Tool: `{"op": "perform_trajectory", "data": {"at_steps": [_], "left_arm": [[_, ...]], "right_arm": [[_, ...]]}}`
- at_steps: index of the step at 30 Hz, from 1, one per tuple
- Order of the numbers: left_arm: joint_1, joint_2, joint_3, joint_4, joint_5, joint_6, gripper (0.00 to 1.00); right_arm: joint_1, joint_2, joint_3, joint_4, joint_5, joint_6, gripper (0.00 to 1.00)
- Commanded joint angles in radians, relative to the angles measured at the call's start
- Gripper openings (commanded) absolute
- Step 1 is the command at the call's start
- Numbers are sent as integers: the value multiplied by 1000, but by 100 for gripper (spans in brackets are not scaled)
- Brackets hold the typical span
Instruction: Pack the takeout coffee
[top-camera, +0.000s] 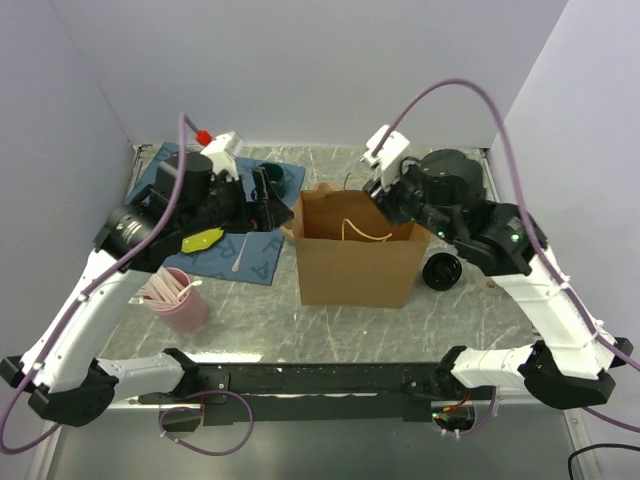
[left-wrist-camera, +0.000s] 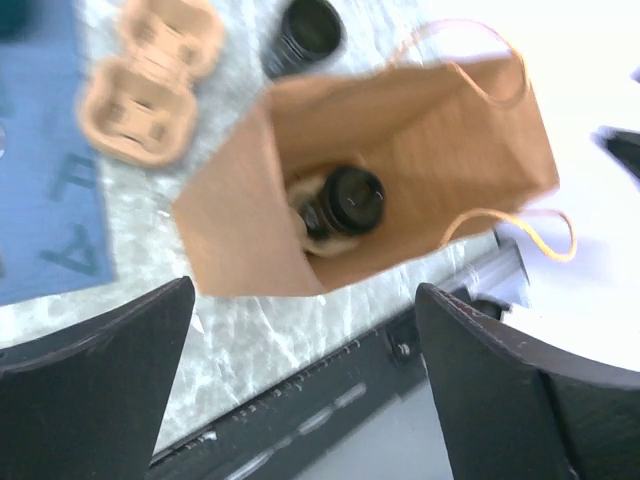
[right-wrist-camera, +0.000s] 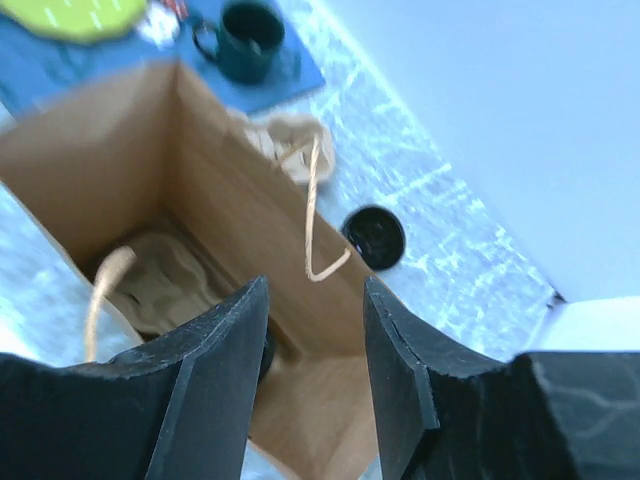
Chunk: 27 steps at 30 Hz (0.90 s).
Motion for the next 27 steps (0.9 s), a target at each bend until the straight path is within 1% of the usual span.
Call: {"op": "perform_trajectory", "data": {"at_steps": [1,2,3,4,5,6,7,8,9,10,11,12,13,14,15,17,18,19,20,21,22,23,24,26,27], "left_arm": [[3,-82,55,-40,-218,-44,97],[3,-102,49,-41,-263,-70,97],[3,-122,41,-44,-299,-84,97],[3,-161,26,-61,-382,-102,97],[3,-180,15,-69,-419,-136,97],[3,-197,7,-87,-454,-154,97],[3,-215,3,-112,-525,-173,97],[3,-217,10,-189,-557,-214,97],[3,-214,19,-234,-591,-237,97],[3,-205,33,-273,-617,-254,97],[3,-200,36,-351,-674,-288,97],[3,-191,39,-382,-705,-302,97],[3,-186,49,-418,-737,-317,97],[3,-180,53,-458,-808,-337,97],[6,-182,44,-460,-830,-329,97],[23,-185,-6,-459,-851,-354,99],[48,-180,-26,-460,-808,-366,93],[54,-180,-86,-460,-785,-381,91],[56,-183,-127,-460,-763,-427,90],[57,-192,-169,-457,-716,-453,90],[57,-198,-245,-457,-696,-479,89],[57,-206,-278,-457,-674,-516,88],[59,-226,-331,-459,-645,-532,85],[57,-252,-372,-456,-619,-575,81],[57,-275,-405,-451,-596,-579,78]], "right_arm": [[-2,-23,178,-46,-46,203,52],[-3,-23,202,-66,-75,244,54],[-2,-21,245,-83,-92,330,61],[1,-20,265,-123,-110,366,66],[3,-19,282,-141,-129,418,69],[3,-24,292,-157,-173,488,77],[6,-36,287,-169,-188,521,81],[6,-47,275,-178,-205,551,85],[6,-61,229,-174,-254,603,100],[8,-90,200,-168,-289,624,100],[8,-107,168,-140,-323,633,100],[9,-124,107,-128,-340,651,100],[11,-154,80,-122,-346,665,100],[9,-171,56,-102,-347,677,100],[9,-190,2,-86,-360,679,100],[8,-243,-46,-57,-399,667,100],[9,-260,-73,-48,-403,668,100],[9,-291,-84,-42,-418,668,100],[8,-308,-99,-36,-434,655,100],[8,-326,-133,-19,-443,645,100],[9,-360,-150,-14,-451,638,100],[8,-375,-165,-11,-454,624,100],[9,-403,-193,-10,-455,616,100],[8,-424,-214,-10,-465,590,100],[6,-437,-227,-13,-469,579,100]]}}
